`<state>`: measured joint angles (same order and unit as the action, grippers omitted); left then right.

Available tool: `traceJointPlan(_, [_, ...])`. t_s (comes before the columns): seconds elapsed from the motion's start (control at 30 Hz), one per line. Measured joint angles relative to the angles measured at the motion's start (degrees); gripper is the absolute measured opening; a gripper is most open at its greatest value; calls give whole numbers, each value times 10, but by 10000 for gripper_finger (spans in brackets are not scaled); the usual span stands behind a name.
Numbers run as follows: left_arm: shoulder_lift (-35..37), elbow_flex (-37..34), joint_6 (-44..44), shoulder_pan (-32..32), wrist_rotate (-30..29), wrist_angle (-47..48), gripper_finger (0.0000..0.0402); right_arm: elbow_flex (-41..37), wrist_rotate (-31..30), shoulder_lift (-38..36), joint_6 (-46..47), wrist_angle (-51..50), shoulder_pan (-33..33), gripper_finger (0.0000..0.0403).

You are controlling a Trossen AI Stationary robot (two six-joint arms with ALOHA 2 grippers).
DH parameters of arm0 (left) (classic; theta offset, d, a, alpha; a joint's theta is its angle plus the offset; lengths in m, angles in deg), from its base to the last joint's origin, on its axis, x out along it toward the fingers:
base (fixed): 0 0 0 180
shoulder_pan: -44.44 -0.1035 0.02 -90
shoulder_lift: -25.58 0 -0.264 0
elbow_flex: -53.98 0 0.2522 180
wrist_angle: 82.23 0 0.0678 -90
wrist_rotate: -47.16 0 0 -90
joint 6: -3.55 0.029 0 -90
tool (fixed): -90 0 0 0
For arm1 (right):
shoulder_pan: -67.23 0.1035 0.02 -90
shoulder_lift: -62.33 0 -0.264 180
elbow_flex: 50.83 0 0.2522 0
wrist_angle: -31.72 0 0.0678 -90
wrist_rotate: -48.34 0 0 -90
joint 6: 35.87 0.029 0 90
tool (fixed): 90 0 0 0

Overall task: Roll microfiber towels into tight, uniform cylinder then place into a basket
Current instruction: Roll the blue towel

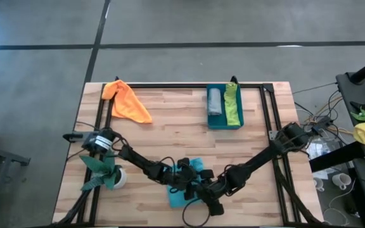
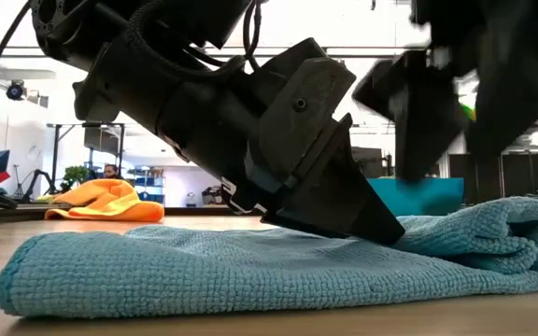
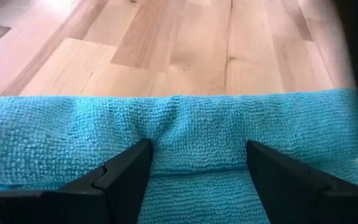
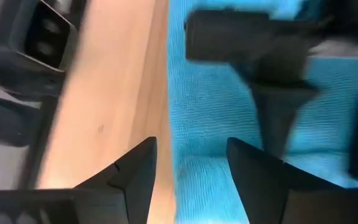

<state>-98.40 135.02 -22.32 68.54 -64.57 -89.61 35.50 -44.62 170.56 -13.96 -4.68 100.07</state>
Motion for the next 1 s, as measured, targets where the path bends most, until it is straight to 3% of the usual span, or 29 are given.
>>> traceJointPlan(0.13, [0,0,0,1,2,1,251,-3,-21,-56,-31,-88,-3,191])
traceJointPlan(0.23, [-1,0,2,1,4,2,251,-51,-46,-87,-39,-97,-15,192])
traceJointPlan(0.43, [-1,0,16,1,5,3,251,-162,-47,-89,-39,13,-53,191])
traceJointPlan(0.7, [0,1,27,2,7,6,251,-215,-27,-87,-90,82,-96,193])
traceJointPlan(0.83, [2,0,27,2,9,6,251,-231,-23,-81,-128,103,-98,217])
traceJointPlan(1.0, [2,1,27,2,9,6,251,-233,-14,-69,-141,131,-99,279])
